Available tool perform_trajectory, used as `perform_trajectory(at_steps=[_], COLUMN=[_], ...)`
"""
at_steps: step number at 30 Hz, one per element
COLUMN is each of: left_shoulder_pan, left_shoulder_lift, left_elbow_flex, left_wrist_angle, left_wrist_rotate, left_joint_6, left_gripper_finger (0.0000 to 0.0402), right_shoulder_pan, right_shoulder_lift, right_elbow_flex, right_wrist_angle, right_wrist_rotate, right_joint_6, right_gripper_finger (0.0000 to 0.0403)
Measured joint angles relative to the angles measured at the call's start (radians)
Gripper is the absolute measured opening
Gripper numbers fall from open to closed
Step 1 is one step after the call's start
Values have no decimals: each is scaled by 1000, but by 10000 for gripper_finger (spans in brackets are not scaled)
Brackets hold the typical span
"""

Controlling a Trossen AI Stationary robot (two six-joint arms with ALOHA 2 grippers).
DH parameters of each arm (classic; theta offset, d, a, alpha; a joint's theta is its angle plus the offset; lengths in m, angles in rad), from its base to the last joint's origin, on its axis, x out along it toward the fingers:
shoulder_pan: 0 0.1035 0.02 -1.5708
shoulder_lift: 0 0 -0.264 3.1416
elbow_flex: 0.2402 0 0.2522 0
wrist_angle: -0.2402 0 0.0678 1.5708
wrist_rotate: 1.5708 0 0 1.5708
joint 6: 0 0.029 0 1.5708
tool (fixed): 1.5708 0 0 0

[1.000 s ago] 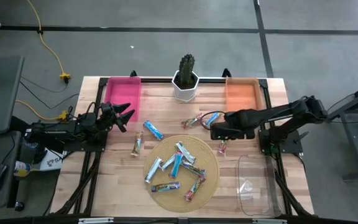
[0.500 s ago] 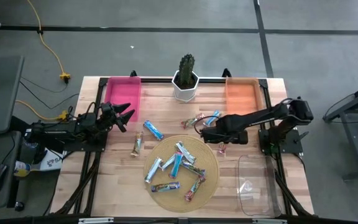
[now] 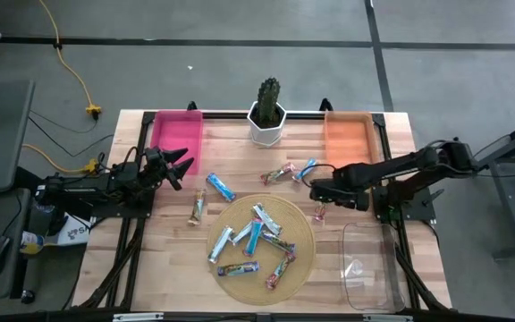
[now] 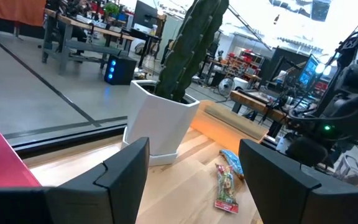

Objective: Pick and place Granola Bars by type
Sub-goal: Put the red granola bar into the transparent bin

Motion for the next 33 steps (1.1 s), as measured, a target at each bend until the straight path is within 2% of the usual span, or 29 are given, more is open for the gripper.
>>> perform_trajectory(at_steps=[6,16,33], left_shoulder_pan=[0,0,0], left_shoulder_lift=[0,0,0], left_elbow_flex=[0,0,0], left_wrist_angle=[0,0,0], left_wrist_rotate=[2,2,2], left_joint_6=[0,0,0], left_gripper_finger=[245,245,245], right_shoulder_pan=[-62,-165,-171], right_shoulder_lift=[-18,73,189], right_elbow_flex=[-31,-31,-28], right_wrist_angle=[81,151,212], right_wrist_rotate=[28,22,-39], right_joint_6=[-53,-160,-163], right_gripper_finger=[237,237,236])
